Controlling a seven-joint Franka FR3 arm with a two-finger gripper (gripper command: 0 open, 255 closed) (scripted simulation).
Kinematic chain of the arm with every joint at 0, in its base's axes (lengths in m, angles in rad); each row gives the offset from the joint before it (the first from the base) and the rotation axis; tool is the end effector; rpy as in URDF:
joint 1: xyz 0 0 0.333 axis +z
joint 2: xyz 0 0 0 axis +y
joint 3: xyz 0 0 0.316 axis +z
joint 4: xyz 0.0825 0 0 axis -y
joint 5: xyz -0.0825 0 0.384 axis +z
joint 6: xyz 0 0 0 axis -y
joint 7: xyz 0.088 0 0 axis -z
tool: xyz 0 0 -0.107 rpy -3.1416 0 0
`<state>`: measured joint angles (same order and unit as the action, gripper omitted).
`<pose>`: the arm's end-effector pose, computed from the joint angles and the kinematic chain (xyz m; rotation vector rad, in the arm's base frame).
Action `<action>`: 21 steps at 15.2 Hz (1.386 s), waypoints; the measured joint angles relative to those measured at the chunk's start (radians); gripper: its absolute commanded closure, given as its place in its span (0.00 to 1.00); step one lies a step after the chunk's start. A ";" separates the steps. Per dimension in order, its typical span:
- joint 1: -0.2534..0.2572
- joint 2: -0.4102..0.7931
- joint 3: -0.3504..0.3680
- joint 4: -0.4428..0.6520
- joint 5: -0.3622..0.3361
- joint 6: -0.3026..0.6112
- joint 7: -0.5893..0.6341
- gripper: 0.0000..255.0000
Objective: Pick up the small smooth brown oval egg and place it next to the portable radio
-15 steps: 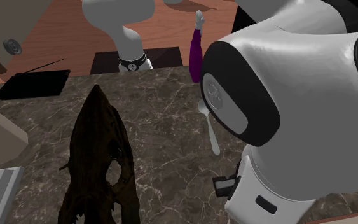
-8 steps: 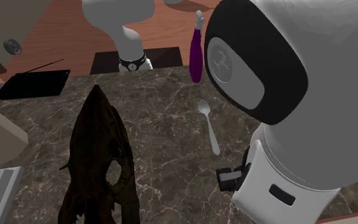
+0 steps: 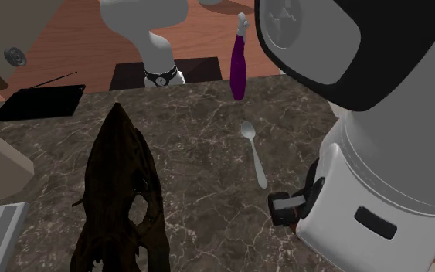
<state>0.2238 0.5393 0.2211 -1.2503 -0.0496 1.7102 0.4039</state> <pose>0.6516 0.2667 0.4518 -3.1068 -0.0355 0.1365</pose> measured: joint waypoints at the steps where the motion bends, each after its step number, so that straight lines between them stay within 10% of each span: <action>1: 0.000 -0.001 0.000 0.011 0.000 -0.012 0.000 1.00; 4: -0.004 -0.018 0.001 0.018 0.003 -0.036 -0.004 1.00; 21: -0.196 -0.633 -0.080 -0.800 0.110 0.165 -0.279 1.00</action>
<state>0.0280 -0.0937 0.1406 -2.0507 0.0604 1.8750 0.1247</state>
